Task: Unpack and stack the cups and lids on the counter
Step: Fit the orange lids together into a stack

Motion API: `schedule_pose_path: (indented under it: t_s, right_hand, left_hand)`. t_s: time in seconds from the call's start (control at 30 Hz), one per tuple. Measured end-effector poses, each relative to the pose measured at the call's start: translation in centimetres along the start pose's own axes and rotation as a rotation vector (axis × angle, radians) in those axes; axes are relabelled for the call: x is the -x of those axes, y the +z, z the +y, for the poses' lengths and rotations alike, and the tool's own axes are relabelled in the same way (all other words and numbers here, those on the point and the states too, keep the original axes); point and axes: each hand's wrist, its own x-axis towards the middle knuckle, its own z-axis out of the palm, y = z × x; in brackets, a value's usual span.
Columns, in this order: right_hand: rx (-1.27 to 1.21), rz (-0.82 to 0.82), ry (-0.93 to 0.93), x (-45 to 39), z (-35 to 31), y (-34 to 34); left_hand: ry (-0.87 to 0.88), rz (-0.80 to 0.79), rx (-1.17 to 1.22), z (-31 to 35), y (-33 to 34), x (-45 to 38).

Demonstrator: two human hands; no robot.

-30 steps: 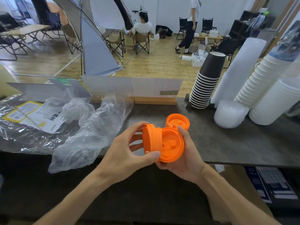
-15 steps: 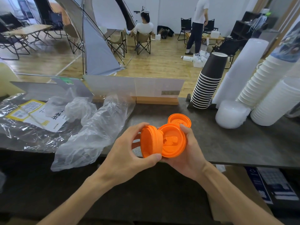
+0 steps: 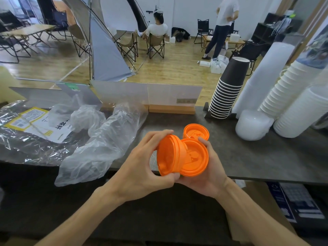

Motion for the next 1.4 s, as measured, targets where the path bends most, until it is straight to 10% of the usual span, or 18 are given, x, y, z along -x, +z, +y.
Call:
schedule_pose_path:
  t_s: [1.4]
  right_hand:
    - [0.385,0.156,-0.085,0.1,0.2,5.0]
  left_hand:
    - [0.083,-0.111,-0.237,-1.5,0.2,-0.3]
